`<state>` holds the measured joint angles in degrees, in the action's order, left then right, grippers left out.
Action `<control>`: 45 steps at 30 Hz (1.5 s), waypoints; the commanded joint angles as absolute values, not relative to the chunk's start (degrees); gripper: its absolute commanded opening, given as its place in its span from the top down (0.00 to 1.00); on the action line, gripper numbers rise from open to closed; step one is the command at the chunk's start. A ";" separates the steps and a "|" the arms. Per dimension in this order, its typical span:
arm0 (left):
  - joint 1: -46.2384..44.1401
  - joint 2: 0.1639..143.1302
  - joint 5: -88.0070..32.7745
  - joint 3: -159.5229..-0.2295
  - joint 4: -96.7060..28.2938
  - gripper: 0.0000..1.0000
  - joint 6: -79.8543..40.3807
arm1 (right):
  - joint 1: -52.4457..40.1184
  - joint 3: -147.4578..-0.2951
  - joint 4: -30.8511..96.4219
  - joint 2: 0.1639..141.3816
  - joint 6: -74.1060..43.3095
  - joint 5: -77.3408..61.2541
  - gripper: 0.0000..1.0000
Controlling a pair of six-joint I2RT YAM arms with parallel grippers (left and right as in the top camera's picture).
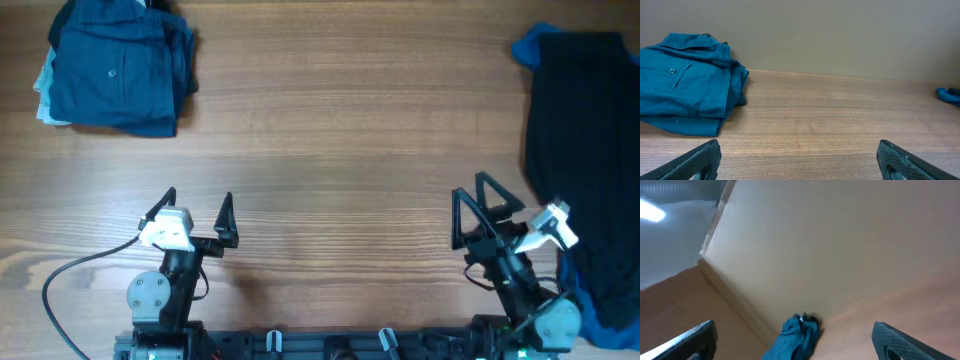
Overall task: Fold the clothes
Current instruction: 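Reach the right gripper to the black shirt on the right pile and grasp it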
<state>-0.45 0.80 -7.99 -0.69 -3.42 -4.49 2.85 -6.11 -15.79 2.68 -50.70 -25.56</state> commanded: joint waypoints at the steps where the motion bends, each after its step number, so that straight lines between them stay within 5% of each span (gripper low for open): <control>1: -0.21 0.45 -8.23 -0.32 -3.60 0.00 -3.20 | 3.07 -13.47 -13.87 8.64 -40.93 -26.89 0.00; 9: -0.21 0.45 -8.23 -0.32 -3.60 0.00 -3.20 | 3.09 -35.70 -5.63 39.38 -32.42 -25.10 0.00; 14: -0.21 0.45 -8.23 -0.32 -3.60 0.00 -3.20 | 3.09 -60.12 12.73 64.88 -23.00 -24.67 0.00; 21: -0.21 0.45 -8.23 -0.32 -3.60 0.00 -3.20 | 6.20 -91.00 38.15 91.26 -13.54 -5.61 0.00; 29: -0.21 0.45 -8.23 -0.32 -3.60 0.00 -3.20 | 15.51 -93.43 34.33 104.64 -13.47 0.45 0.00; 45: -0.21 0.45 -8.23 -0.32 -3.60 0.00 -3.20 | 16.25 -93.41 15.66 123.28 -4.29 12.43 0.01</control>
